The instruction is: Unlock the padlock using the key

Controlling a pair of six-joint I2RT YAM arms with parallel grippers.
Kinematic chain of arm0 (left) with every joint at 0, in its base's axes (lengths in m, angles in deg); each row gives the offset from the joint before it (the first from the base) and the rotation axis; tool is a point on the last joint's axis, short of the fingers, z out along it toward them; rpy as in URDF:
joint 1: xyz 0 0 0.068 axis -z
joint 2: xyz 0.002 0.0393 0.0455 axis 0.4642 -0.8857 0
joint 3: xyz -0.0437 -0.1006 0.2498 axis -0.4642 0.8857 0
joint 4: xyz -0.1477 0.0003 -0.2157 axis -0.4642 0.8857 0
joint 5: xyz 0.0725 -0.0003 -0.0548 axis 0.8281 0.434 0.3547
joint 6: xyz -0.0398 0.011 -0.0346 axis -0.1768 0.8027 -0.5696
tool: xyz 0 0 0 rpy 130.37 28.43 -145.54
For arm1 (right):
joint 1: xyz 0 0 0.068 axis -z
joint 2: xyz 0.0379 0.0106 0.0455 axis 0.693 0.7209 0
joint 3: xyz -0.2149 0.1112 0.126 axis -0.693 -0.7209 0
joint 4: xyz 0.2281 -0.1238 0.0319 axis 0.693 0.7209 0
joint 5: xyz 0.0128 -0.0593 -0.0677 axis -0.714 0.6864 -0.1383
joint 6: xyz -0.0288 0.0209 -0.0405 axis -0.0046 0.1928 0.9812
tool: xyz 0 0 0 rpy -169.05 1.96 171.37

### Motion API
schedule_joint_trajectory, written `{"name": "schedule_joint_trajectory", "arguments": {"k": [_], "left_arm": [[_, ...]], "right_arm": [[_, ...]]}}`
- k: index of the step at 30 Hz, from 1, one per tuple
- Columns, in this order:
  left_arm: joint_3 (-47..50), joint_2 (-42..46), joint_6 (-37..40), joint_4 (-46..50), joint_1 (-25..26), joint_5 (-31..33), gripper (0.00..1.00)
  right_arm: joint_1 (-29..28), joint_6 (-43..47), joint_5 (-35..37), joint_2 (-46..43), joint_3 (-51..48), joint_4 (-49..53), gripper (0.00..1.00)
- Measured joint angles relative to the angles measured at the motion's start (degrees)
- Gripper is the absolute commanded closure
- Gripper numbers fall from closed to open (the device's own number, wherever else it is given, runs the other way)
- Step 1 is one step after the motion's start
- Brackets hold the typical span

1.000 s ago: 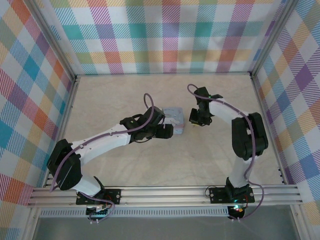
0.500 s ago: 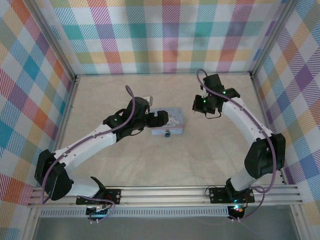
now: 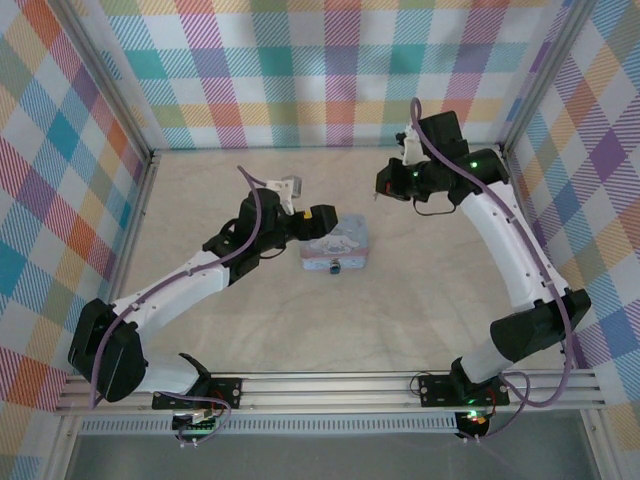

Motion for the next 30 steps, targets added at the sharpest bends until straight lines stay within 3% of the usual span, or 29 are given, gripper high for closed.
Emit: {"name": "schedule_joint_trajectory", "arguments": {"k": [9,22,30], "left_arm": [[-0.02,-0.17,1.77,-9.81,-0.22,-7.45,0.18],[-2.19,-3.76,2.95,-20.28,-0.22,-21.24,0.22],[-1.31,-3.76,-2.89,-33.27,-1.03,-25.29,0.23]], "right_arm": [[-3.04,-1.27,-4.35,3.23,9.97,5.77,0.99],[-3.78,-7.61,-11.69,4.24,15.13,7.69,0.99],[-3.78,-12.44,-14.36,4.17,14.84,6.23,1.0]]}}
